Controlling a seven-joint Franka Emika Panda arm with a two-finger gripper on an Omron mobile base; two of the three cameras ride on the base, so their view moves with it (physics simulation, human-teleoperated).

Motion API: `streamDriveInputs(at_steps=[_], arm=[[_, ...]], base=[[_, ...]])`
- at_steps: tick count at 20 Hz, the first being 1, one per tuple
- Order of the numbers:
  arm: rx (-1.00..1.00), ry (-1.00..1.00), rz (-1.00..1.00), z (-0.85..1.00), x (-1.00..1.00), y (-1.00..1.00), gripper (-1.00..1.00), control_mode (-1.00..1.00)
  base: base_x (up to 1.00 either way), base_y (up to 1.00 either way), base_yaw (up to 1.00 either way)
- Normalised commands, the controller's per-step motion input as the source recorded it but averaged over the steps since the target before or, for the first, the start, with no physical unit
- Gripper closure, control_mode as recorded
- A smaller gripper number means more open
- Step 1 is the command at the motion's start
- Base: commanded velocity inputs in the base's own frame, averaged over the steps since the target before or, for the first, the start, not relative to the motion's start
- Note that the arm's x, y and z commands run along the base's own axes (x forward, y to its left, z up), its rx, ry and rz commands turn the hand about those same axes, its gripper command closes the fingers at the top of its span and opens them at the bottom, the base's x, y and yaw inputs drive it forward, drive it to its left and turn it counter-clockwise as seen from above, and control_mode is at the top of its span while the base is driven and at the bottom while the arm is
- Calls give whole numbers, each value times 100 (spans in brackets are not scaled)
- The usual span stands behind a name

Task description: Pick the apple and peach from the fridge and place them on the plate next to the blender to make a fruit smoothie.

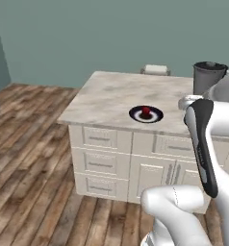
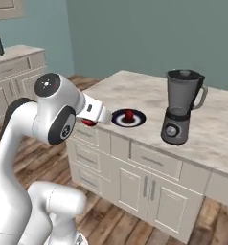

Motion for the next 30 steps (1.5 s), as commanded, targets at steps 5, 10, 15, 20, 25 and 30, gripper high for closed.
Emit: streamDriveInputs(at_steps=[5,10,15,20,25,30], arm=[[0,0,0,0,0,0,100,100],[0,0,0,0,0,0,100,100],[0,0,0,0,0,0,100,100],[0,0,0,0,0,0,100,100],[0,0,0,0,0,0,100,100],[0,0,0,0,0,0,100,100]], base=[[91,97,-47],[76,66,-39],[44,9,-31],[37,-10,-26],[56,-1,-16],[35,0,0]])
